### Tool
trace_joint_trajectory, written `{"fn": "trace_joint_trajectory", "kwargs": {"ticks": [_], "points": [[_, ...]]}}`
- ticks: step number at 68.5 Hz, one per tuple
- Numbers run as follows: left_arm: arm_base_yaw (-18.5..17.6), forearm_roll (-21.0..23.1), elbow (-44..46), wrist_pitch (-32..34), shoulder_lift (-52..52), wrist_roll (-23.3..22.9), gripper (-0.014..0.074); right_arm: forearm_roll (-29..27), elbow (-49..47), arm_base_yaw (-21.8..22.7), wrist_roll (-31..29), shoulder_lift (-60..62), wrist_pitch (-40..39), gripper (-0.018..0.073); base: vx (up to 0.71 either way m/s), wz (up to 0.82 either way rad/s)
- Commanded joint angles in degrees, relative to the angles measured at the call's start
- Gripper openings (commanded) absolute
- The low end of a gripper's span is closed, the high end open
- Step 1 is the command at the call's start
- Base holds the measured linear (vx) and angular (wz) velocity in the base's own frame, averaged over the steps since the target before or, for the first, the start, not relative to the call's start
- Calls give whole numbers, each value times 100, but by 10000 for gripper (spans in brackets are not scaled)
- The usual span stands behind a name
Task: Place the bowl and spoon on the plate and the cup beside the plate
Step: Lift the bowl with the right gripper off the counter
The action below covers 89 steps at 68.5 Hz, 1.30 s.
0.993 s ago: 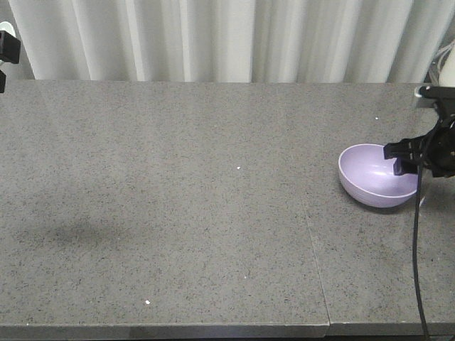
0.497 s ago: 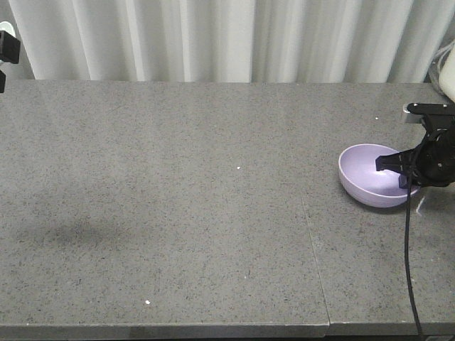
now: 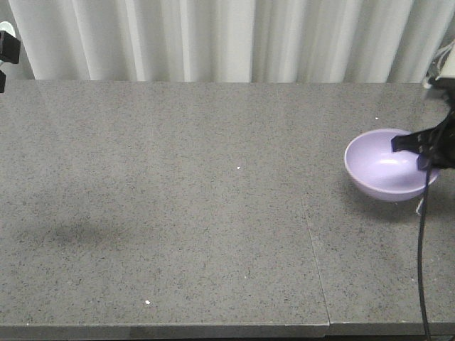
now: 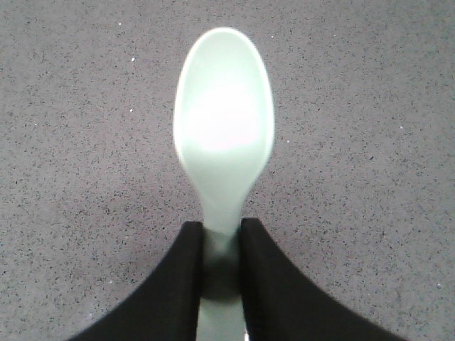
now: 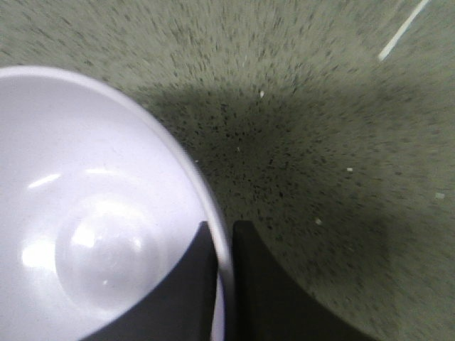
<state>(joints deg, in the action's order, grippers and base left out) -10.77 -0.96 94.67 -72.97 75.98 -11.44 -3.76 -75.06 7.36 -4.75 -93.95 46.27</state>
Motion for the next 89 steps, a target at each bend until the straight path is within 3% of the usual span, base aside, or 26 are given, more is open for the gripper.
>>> {"fn": "trace_joint_trajectory", "kwargs": {"ticks": [1, 34, 89], "points": [[-44, 28, 139, 131, -150, 6, -6, 20, -158, 36, -37, 898, 61, -6, 0, 0], [-44, 28, 139, 131, -150, 6, -6, 23, -158, 36, -37, 3250, 1468, -6, 0, 0], [-44, 28, 139, 131, -150, 6, -6, 33, -158, 36, -42, 3414, 1516, -6, 0, 0]]}}
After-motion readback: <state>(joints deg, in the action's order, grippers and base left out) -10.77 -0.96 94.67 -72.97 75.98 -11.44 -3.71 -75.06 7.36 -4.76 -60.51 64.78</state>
